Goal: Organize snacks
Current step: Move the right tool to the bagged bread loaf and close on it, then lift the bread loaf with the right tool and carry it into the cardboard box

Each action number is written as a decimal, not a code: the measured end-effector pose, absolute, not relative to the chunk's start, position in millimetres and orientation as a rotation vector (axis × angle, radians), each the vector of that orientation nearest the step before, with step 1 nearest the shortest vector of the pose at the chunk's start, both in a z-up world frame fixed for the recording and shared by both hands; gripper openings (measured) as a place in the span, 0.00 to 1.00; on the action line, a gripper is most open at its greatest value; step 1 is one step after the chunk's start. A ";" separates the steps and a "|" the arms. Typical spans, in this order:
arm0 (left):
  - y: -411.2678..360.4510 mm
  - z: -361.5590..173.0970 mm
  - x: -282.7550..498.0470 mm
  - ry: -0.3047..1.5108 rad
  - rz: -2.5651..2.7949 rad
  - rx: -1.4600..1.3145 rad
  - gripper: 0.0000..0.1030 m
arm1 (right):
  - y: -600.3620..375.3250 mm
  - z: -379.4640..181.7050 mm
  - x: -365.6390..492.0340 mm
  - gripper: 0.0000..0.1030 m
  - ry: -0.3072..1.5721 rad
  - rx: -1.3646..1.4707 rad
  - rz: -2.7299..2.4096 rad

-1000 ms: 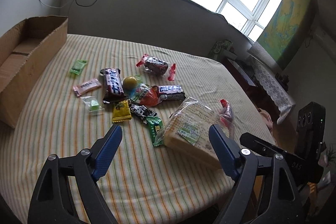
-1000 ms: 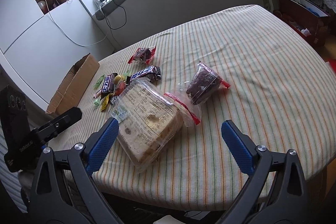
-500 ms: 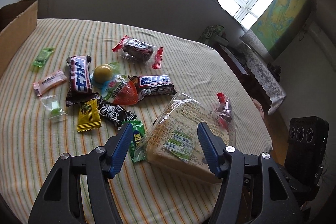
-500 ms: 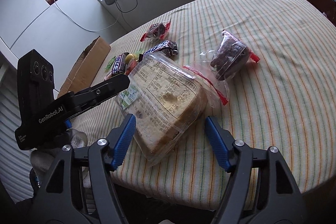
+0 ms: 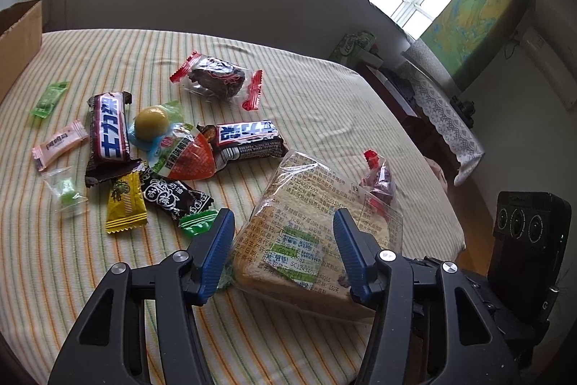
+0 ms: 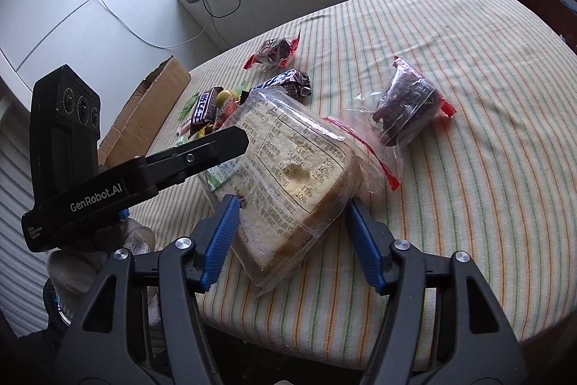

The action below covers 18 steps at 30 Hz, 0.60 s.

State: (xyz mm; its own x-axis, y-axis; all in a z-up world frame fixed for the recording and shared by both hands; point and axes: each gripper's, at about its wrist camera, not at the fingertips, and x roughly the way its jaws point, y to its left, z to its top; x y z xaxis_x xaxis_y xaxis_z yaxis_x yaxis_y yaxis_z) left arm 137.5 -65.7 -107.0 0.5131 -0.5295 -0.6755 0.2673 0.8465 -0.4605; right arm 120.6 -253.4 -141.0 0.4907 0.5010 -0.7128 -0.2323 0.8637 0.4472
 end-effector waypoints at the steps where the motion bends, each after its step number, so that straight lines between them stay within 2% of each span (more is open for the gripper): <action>1: -67.2 -106.9 137.7 0.913 -0.490 -0.316 0.54 | -252.4 -140.8 120.9 0.62 0.960 0.305 0.455; 18: -57.8 -89.2 120.3 0.837 -0.492 -0.327 0.54 | -227.1 -115.9 117.4 0.62 0.910 0.212 0.444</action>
State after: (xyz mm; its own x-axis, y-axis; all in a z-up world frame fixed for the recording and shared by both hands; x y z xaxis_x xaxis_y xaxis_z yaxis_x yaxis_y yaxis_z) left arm 120.3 -57.8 -89.2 0.5682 -0.5359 -0.6245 0.2850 0.8401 -0.4616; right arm 117.4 -227.1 -115.9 0.5313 0.4570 -0.7134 -0.2808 0.8894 0.3606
